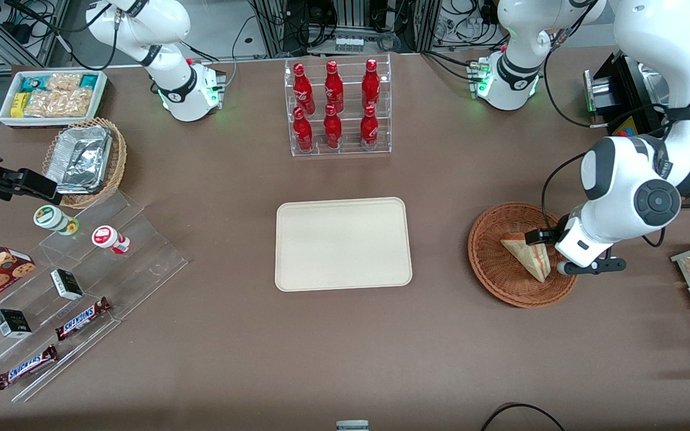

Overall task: Place sandwich from basket to tray
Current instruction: 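Lower the open left gripper over the wrapped sandwich in the basket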

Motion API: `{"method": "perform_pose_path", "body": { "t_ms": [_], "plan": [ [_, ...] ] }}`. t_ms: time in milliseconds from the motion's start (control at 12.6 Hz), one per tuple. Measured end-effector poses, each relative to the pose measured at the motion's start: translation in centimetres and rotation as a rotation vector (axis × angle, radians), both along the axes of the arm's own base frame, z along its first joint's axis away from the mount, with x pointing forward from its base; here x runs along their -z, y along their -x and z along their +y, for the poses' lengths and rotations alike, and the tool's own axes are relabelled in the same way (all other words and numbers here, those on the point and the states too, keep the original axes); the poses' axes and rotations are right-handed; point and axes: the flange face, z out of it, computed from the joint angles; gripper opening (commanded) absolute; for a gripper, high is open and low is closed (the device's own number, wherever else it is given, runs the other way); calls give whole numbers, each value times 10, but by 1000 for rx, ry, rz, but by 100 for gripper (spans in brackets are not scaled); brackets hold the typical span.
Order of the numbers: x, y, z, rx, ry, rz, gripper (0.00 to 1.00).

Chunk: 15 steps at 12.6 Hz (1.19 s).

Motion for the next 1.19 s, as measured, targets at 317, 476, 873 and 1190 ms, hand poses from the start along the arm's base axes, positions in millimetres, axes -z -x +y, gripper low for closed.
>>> {"method": "perform_pose_path", "body": {
  "t_ms": [317, 476, 873, 1190],
  "plan": [
    [13, 18, -3, -339, -23, -68, 100],
    [14, 20, -6, -443, -26, -81, 100],
    [27, 26, -6, -536, -22, -104, 100],
    [49, 31, -6, -545, -26, -86, 100]
  ]
}}
